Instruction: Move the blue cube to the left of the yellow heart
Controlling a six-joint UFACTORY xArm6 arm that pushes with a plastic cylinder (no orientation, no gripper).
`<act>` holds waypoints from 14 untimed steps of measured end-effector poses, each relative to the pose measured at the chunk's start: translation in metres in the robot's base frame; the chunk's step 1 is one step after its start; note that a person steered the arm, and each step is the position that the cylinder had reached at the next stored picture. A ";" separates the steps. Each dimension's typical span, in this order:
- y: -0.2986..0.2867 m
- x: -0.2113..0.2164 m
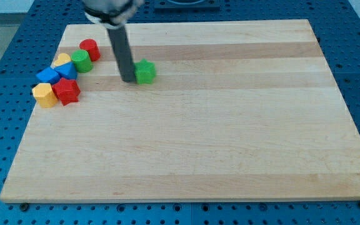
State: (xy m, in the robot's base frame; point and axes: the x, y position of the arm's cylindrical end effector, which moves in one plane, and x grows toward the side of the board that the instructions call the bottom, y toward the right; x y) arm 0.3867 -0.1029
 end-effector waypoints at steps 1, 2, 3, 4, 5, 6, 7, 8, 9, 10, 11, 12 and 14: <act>0.020 0.064; -0.032 0.139; -0.135 0.145; -0.188 0.098; -0.190 0.080; -0.183 0.080; -0.169 0.064; -0.145 0.063; -0.126 0.060; -0.126 0.055; -0.128 0.092; -0.197 0.114; -0.202 0.095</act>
State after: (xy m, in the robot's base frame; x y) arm 0.4816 -0.3050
